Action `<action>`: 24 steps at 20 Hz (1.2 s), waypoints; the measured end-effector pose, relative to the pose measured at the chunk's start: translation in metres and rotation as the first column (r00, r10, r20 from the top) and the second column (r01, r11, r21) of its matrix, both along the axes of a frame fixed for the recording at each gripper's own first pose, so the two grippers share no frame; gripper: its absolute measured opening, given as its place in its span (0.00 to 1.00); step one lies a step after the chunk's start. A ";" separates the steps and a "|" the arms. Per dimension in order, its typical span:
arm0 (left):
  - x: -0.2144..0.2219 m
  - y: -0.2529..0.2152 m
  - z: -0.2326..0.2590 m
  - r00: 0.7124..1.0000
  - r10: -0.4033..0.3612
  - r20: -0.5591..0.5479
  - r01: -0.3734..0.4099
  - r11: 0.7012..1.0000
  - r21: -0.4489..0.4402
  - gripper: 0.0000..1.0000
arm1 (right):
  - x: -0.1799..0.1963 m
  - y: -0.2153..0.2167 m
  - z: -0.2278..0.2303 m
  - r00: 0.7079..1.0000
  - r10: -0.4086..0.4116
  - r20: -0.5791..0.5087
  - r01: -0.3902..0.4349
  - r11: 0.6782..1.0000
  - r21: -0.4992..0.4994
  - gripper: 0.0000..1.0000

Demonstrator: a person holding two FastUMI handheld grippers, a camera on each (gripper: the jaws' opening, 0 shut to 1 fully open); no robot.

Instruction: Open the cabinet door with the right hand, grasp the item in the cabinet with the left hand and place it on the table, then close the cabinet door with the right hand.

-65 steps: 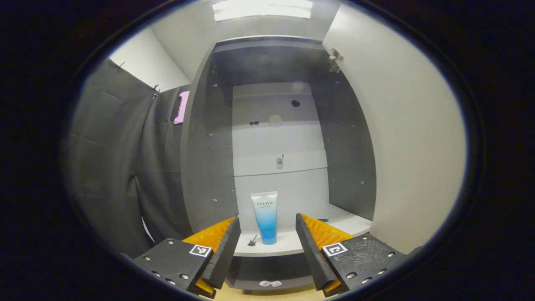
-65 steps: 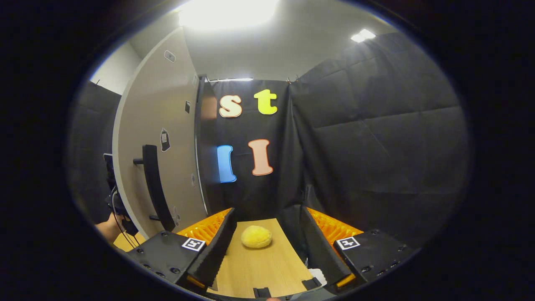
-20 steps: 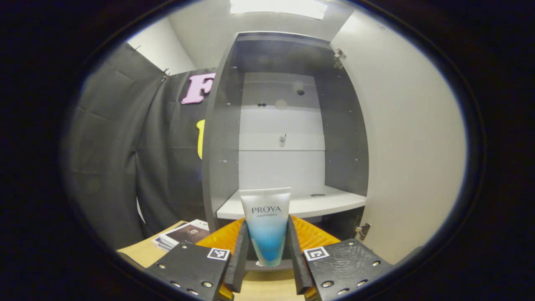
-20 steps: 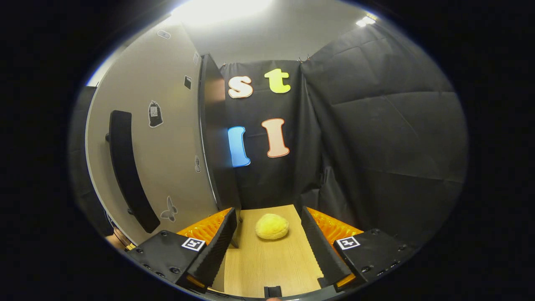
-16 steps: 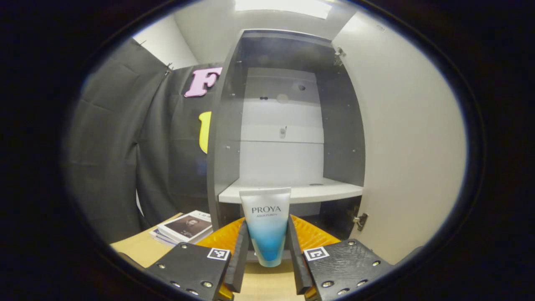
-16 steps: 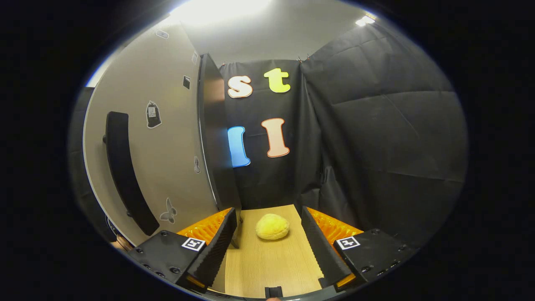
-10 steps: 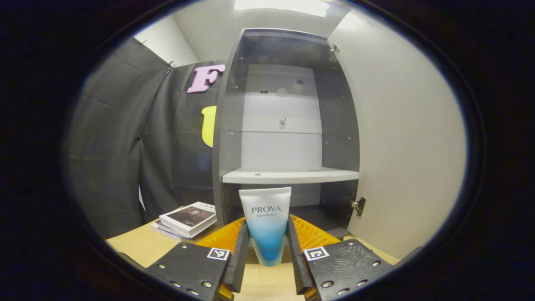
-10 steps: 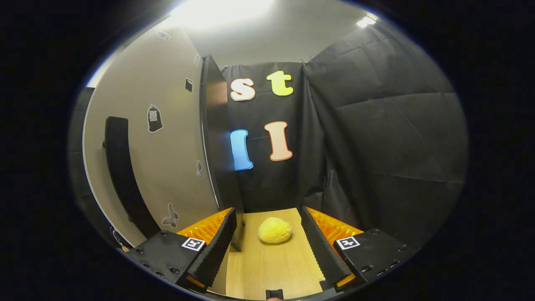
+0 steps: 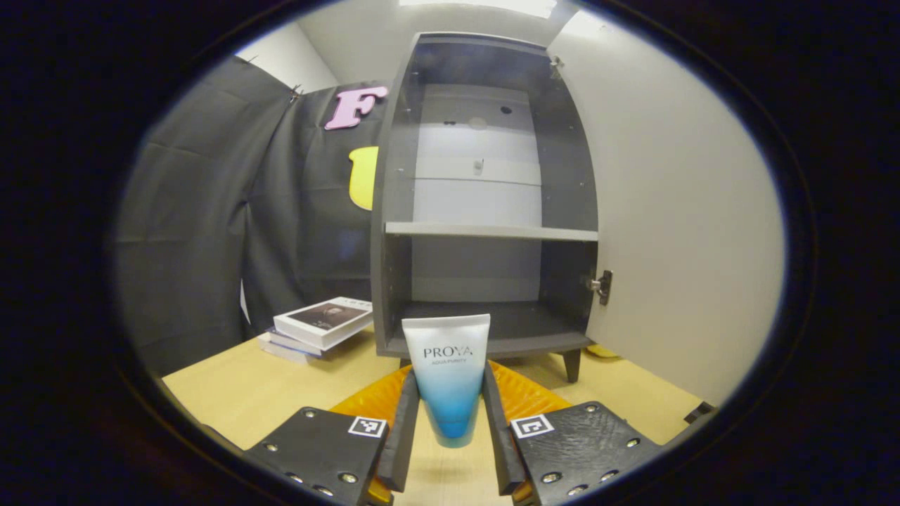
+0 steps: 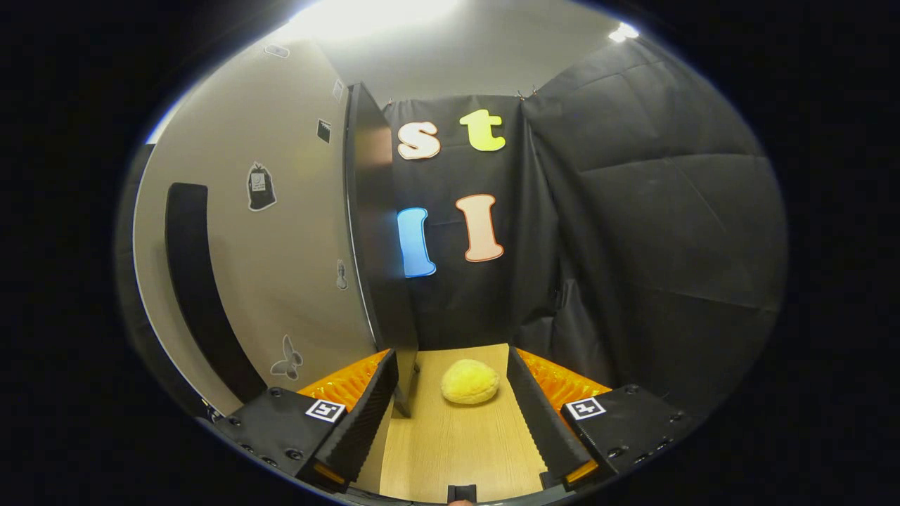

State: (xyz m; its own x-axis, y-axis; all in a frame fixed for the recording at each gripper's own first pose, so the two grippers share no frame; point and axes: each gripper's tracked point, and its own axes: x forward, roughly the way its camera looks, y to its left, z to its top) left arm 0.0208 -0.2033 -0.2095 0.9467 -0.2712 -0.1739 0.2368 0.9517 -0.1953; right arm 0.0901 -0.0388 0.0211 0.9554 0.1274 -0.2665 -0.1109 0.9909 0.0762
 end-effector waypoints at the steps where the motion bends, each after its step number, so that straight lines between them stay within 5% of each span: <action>1: -0.003 -0.001 -0.008 1.000 0.004 -0.009 -0.004 1.000 0.000 0.48 | 0.000 0.000 -0.001 1.000 0.002 -0.004 -0.003 1.000 -0.007 0.98; 11: -0.029 -0.023 -0.075 0.996 -0.015 -0.091 0.019 0.999 0.037 0.50 | 0.005 0.009 -0.017 0.998 0.039 -0.050 -0.042 0.997 -0.061 0.98; 24: -0.048 -0.034 -0.105 0.992 -0.019 -0.124 0.028 0.997 0.066 0.53 | 0.007 0.020 -0.025 0.995 0.066 -0.079 -0.072 0.994 -0.081 0.98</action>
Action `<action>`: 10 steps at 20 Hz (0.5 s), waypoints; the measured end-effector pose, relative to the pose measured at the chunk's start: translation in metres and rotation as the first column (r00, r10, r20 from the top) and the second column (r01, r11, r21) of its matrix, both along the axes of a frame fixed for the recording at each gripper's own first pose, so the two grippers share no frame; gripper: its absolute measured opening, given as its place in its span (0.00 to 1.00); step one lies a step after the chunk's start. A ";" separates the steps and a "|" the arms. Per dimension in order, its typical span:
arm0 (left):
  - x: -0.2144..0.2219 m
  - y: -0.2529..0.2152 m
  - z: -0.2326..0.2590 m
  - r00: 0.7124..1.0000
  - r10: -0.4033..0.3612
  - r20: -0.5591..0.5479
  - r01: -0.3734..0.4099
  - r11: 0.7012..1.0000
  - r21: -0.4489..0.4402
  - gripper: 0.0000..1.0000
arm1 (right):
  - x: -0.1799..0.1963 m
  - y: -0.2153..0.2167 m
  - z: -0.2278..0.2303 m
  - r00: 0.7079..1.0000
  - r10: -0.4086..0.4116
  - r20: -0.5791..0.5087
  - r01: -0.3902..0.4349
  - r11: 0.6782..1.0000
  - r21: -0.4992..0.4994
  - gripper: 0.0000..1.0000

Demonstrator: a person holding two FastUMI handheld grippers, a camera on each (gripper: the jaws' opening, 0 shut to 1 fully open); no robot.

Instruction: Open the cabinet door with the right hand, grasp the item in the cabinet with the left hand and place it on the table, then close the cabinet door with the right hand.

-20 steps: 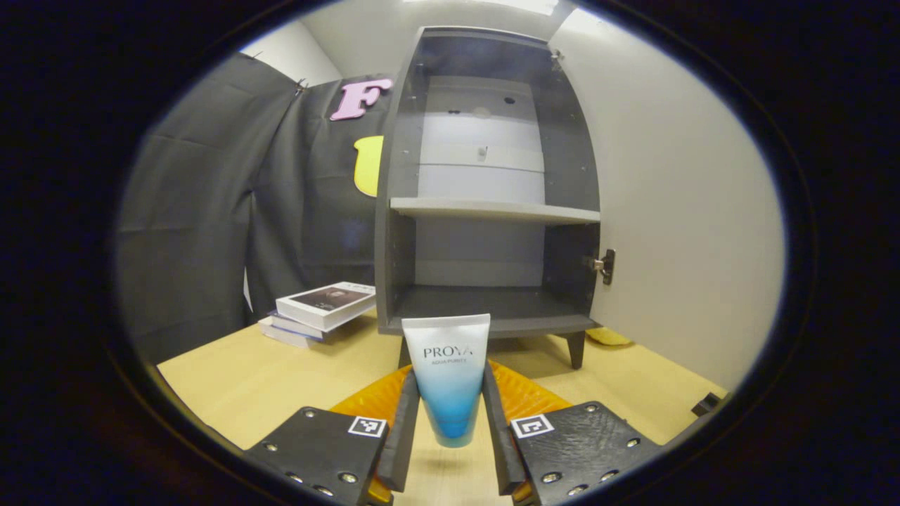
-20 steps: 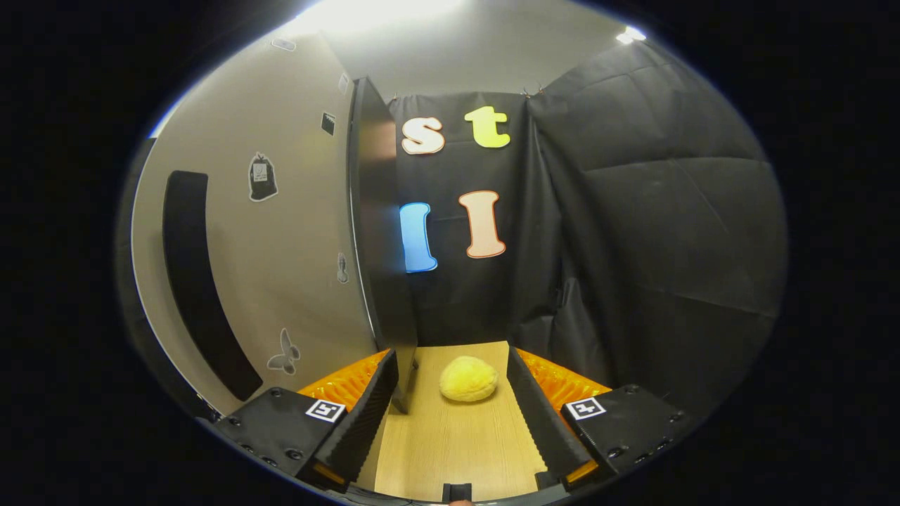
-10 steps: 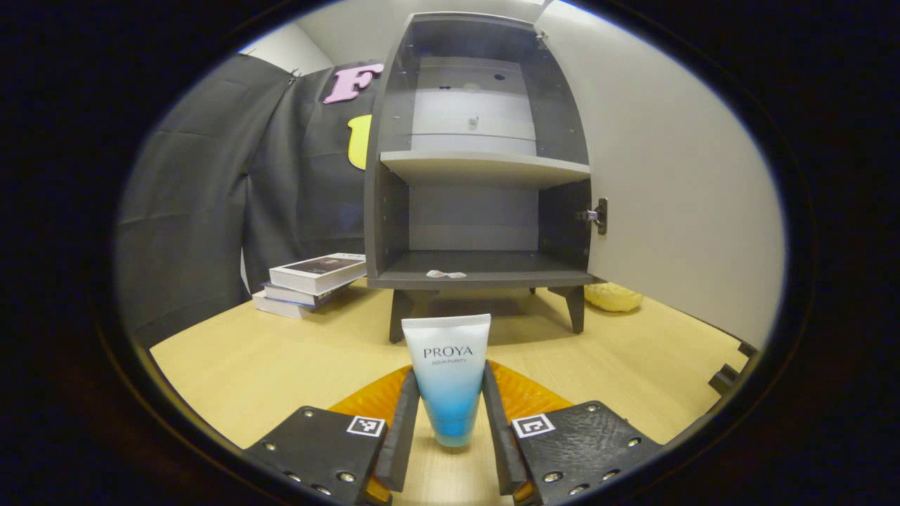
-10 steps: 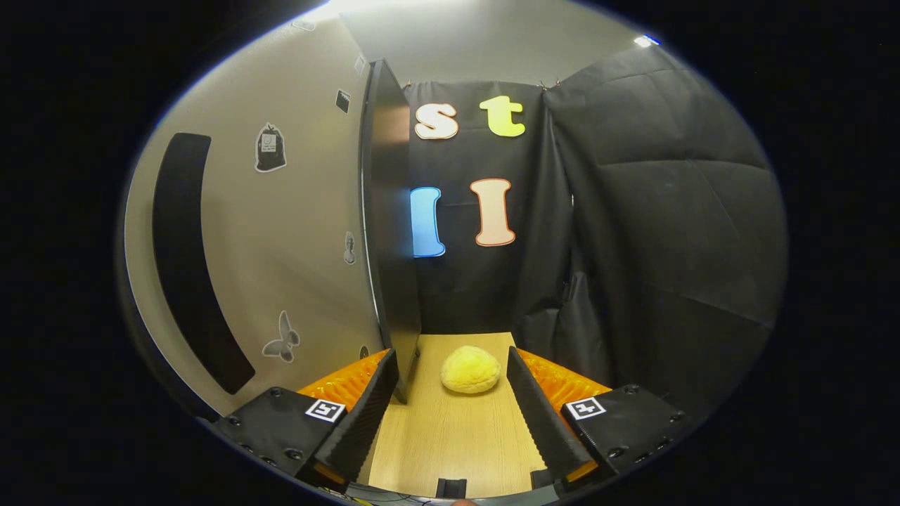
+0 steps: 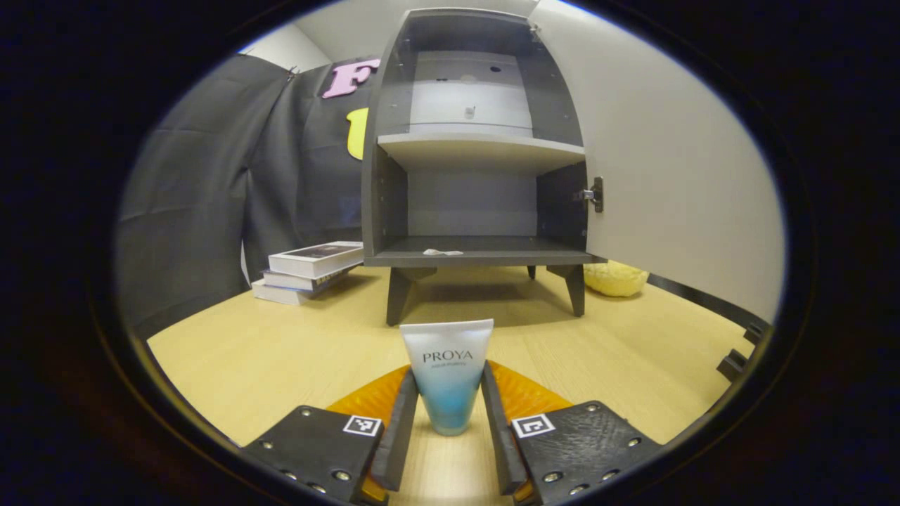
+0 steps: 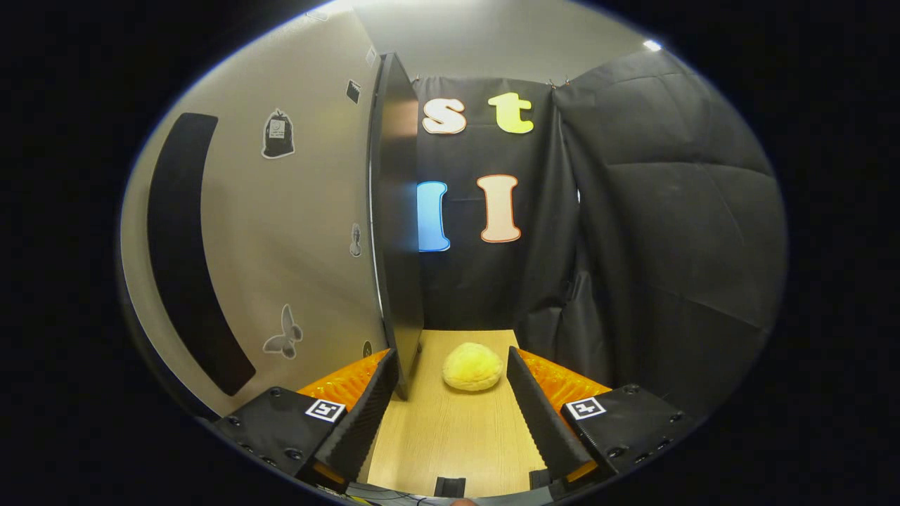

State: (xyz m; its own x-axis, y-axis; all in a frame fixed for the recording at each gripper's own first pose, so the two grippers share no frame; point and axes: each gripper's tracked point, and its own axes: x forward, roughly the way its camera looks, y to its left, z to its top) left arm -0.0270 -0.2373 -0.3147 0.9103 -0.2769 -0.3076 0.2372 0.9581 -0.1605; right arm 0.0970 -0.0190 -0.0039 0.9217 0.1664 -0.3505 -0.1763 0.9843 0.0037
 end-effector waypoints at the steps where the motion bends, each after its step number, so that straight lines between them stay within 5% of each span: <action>1: 0.001 -0.001 0.001 1.000 -0.004 -0.001 0.004 1.000 0.002 0.55 | 0.000 0.000 0.000 1.000 -0.001 0.001 0.001 1.000 0.006 0.98; 2: 0.001 -0.001 0.003 1.000 -0.004 0.002 0.004 1.000 0.006 0.50 | 0.000 -0.001 0.000 1.000 -0.003 0.002 0.003 1.000 0.011 0.98; 4: 0.003 0.002 0.012 1.000 -0.004 0.012 0.004 1.000 0.016 0.55 | -0.001 -0.003 0.002 1.000 -0.009 0.005 0.009 1.000 0.014 0.92; 5: 0.003 0.003 0.018 1.000 -0.007 0.012 0.007 1.000 0.022 0.70 | -0.001 -0.005 0.002 1.000 -0.014 0.009 0.014 1.000 0.014 0.92; 10: 0.008 0.012 0.077 0.998 0.002 0.061 -0.003 1.000 0.018 0.75 | -0.009 -0.008 0.011 0.999 -0.028 0.034 0.027 0.999 0.038 0.92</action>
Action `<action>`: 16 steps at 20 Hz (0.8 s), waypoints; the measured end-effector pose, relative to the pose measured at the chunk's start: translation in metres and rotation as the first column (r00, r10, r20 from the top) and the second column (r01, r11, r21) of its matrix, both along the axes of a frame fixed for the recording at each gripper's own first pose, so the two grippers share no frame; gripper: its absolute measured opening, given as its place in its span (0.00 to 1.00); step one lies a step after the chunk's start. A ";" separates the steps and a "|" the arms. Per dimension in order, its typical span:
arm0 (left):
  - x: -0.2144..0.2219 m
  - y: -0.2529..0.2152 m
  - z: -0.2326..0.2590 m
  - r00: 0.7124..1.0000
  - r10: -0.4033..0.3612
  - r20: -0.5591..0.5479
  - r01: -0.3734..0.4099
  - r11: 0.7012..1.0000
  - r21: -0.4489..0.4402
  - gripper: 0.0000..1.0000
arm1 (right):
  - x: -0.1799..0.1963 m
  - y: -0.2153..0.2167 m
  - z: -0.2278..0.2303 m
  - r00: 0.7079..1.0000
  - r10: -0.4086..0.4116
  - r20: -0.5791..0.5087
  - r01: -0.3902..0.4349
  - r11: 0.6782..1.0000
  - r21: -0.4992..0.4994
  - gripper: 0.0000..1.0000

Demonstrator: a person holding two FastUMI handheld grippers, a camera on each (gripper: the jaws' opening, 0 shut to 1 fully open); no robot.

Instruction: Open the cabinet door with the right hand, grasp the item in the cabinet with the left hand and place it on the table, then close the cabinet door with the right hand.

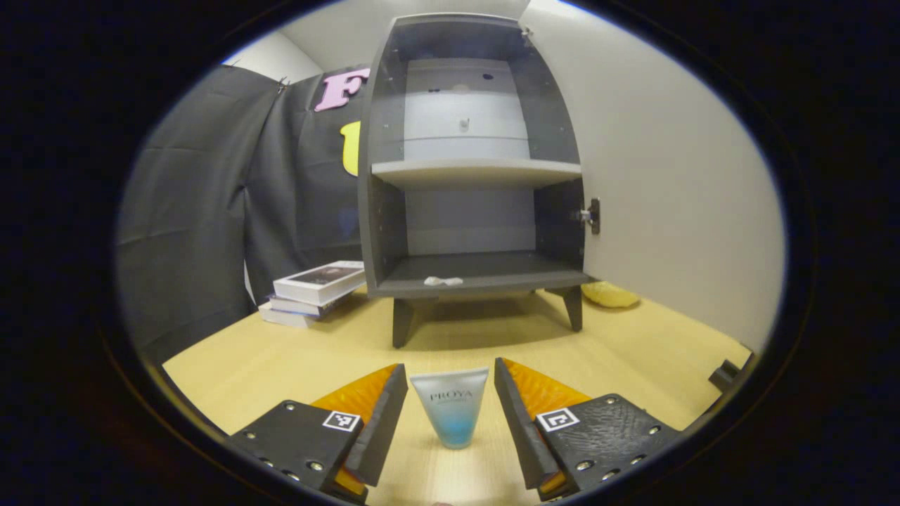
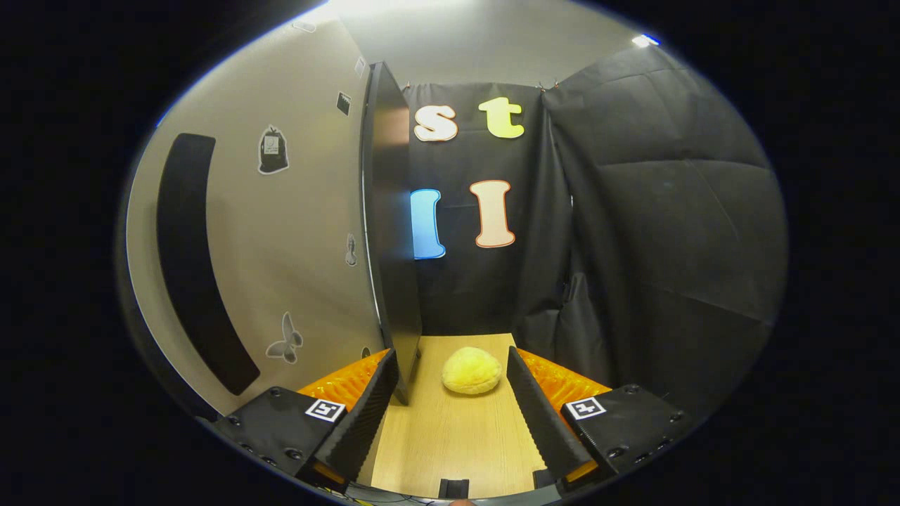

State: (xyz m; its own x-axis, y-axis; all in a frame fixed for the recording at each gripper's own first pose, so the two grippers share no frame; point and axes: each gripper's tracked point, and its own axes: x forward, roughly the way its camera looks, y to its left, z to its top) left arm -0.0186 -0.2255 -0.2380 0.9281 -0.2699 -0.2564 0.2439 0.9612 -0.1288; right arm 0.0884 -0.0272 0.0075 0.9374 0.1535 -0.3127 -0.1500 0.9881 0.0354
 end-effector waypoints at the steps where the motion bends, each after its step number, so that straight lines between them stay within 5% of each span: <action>1: 0.001 0.003 0.020 1.000 0.001 0.016 0.000 1.000 -0.015 0.75 | -0.002 -0.001 0.003 1.000 -0.006 0.008 0.006 1.000 0.006 0.92; 9: 0.030 0.078 0.148 0.992 0.072 0.107 -0.068 0.997 -0.042 0.75 | -0.021 0.001 0.034 0.994 -0.080 0.074 0.076 0.995 0.061 0.98; 16: 0.058 0.149 0.199 0.980 0.122 0.157 -0.116 0.992 -0.051 0.76 | -0.050 0.015 0.065 0.984 -0.142 0.110 0.138 0.990 0.043 0.98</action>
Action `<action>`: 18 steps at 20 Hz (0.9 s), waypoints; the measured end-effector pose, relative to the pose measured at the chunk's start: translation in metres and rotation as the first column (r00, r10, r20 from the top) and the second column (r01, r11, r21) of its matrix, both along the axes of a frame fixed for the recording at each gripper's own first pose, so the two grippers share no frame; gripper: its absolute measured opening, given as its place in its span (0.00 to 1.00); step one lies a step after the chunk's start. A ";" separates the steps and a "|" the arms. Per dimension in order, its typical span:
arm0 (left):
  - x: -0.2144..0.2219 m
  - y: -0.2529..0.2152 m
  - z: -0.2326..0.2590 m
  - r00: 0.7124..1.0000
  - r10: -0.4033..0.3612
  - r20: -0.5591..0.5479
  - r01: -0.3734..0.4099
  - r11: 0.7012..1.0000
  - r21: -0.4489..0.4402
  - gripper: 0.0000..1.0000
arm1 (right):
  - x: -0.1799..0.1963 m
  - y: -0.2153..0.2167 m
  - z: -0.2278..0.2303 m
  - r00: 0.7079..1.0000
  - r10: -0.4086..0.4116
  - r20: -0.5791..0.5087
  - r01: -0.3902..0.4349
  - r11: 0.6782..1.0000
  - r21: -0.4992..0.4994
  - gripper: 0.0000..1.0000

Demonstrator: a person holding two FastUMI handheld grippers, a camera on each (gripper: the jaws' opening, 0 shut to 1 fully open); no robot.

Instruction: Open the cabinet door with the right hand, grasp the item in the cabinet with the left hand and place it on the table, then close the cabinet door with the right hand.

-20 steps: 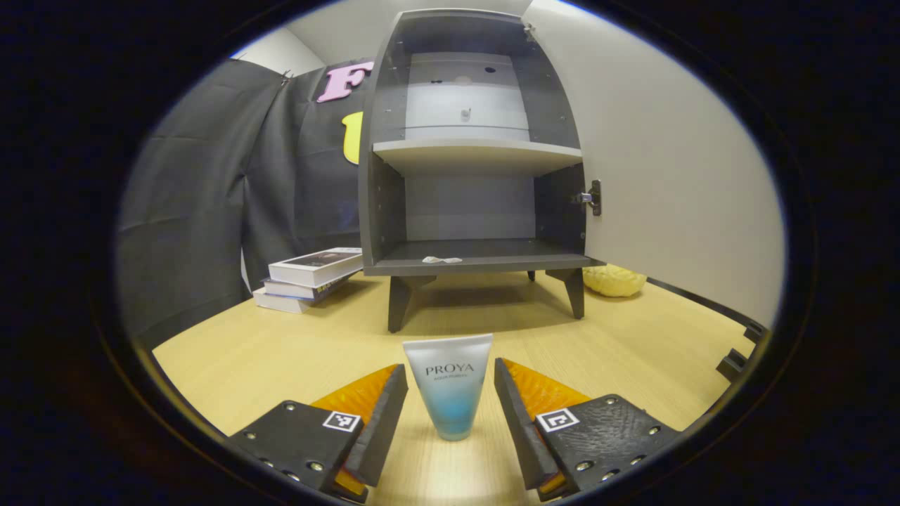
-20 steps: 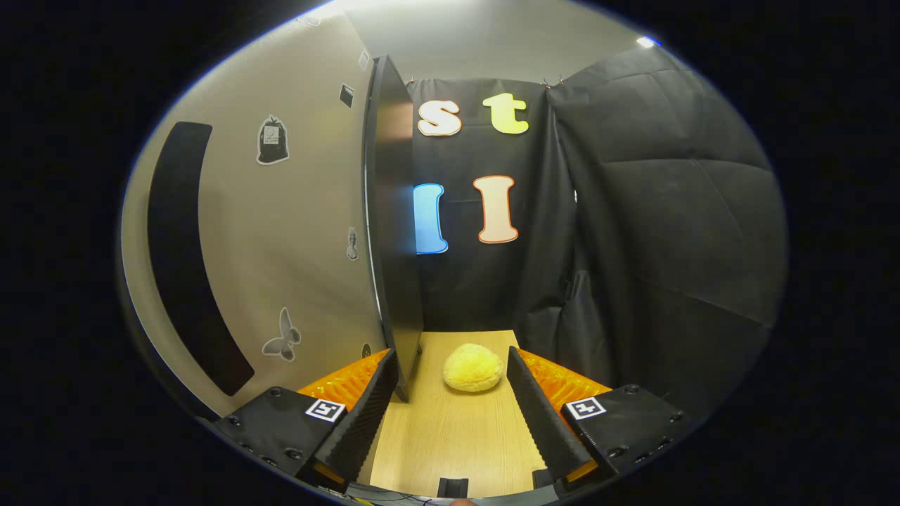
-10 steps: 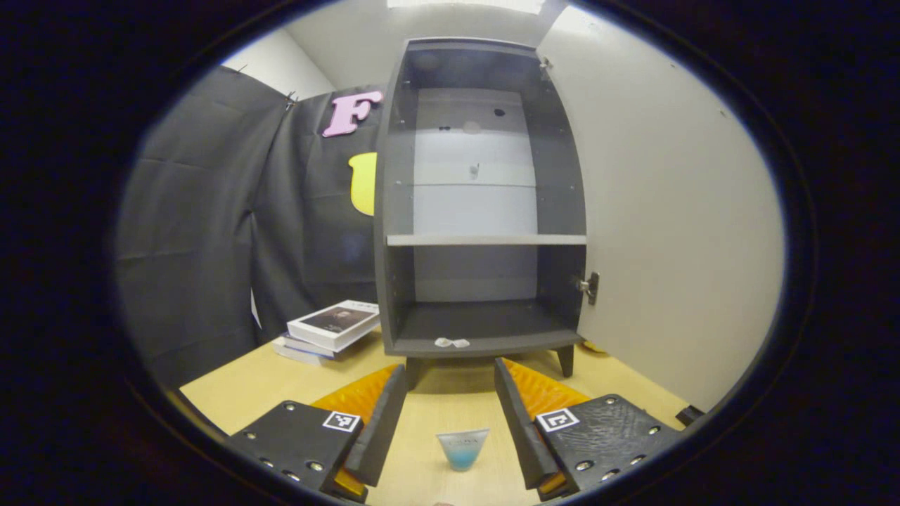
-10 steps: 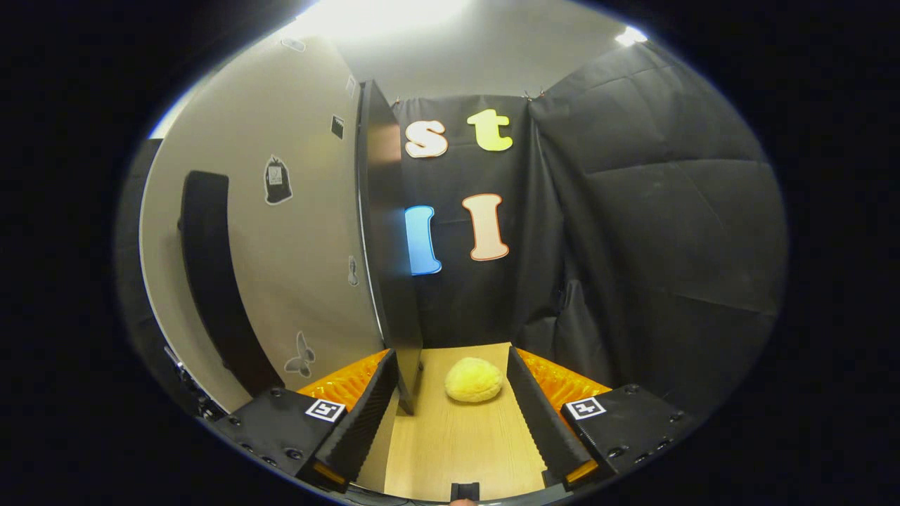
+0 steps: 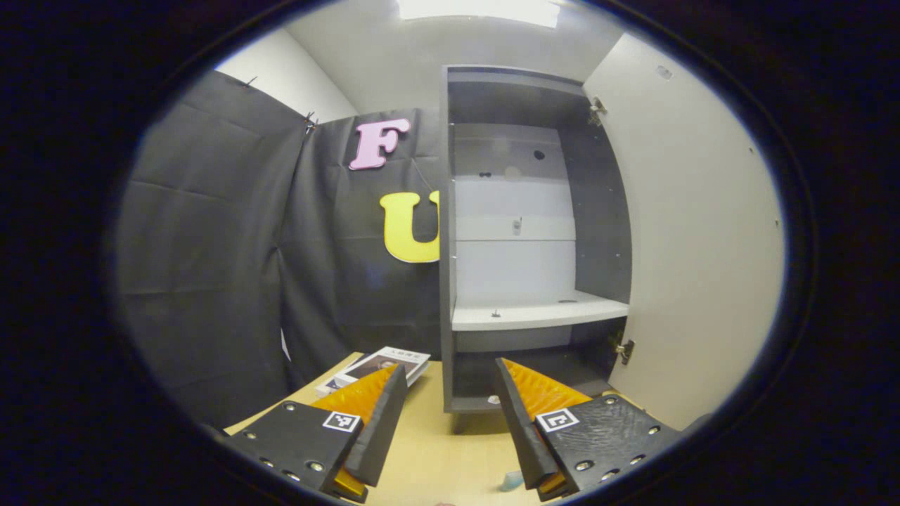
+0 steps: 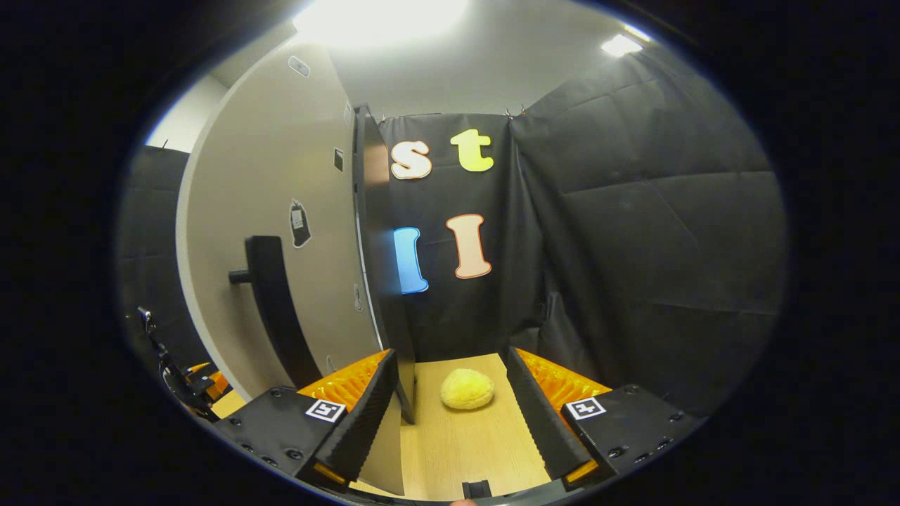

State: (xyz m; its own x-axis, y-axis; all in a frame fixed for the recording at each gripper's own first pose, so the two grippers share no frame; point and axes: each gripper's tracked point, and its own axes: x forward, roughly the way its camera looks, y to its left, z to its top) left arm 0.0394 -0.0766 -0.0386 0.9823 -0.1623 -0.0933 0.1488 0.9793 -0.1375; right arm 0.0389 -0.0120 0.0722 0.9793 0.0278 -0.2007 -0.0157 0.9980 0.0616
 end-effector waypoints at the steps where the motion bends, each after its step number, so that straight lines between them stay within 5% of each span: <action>1: 0.004 0.006 0.003 1.000 -0.003 0.013 0.003 1.000 0.004 0.76 | -0.004 0.006 0.004 1.000 -0.002 0.009 0.002 1.000 -0.006 0.98; 6: 0.011 0.020 -0.005 0.999 -0.036 0.035 0.035 0.999 0.015 0.75 | -0.017 0.018 0.015 0.998 -0.058 0.038 0.059 0.997 -0.041 0.92; 11: 0.017 0.041 -0.014 0.998 -0.048 0.041 0.047 0.999 0.008 0.76 | -0.022 0.021 0.021 0.988 -0.140 0.057 0.147 0.979 -0.138 0.96; 18: 0.030 0.076 -0.025 0.998 -0.052 0.034 0.053 0.999 -0.007 0.76 | -0.030 0.054 0.020 0.991 -0.121 0.051 0.126 0.986 -0.109 0.92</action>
